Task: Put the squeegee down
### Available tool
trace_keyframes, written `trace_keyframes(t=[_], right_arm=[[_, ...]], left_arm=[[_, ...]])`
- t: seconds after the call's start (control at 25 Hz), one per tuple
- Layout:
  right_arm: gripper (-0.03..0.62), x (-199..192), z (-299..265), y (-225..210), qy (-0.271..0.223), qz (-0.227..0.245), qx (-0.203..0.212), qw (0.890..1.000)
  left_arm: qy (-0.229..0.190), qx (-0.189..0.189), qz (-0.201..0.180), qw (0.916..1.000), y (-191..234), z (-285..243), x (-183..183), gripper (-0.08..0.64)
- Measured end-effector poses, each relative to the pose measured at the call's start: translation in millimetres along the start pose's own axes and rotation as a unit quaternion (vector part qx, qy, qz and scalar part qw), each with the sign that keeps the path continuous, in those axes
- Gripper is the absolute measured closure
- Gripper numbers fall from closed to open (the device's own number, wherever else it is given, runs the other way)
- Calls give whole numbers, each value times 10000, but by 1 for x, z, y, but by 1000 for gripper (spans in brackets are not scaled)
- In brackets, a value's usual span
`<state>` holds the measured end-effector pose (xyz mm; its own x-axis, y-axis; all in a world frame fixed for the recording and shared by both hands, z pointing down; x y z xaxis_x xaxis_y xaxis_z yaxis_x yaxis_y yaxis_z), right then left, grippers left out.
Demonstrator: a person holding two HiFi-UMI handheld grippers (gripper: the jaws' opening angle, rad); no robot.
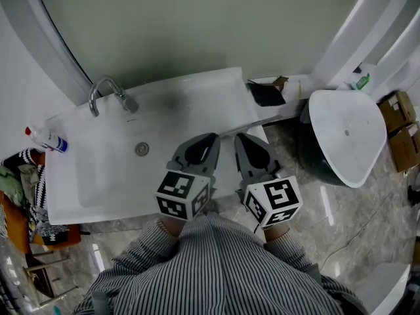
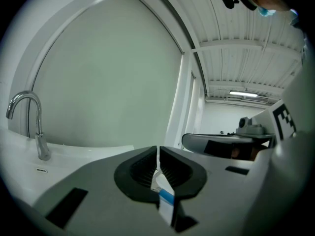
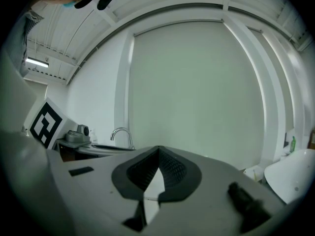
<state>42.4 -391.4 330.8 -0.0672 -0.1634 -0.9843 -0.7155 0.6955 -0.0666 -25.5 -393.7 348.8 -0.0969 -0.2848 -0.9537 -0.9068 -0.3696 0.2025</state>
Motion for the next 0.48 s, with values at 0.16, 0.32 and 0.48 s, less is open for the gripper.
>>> trace_keyframes(t=[0.16, 0.32, 0.48], right_arm=[[577, -1, -2, 3, 39, 22, 99, 9999], [577, -3, -4, 4, 74, -1, 127, 9999], [577, -4, -6, 5, 89, 3, 138, 9999]], left_arm=[[20, -7, -13, 10000, 1, 0, -1, 532], [39, 3, -5, 10000, 2, 0, -2, 532], [167, 119, -117, 9997, 4, -2, -7, 532]])
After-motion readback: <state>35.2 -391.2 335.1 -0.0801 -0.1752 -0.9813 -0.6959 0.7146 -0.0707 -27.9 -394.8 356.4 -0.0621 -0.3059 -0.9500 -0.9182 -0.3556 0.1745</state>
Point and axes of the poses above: the fingertips, and each gripper's own axes: z backward along the fingers, y to its left, x out of its top, the point moved 2 cm from there along z, backward along the fingers, and after that the axes turned 10 degrees about x, right-handed, at the moved point
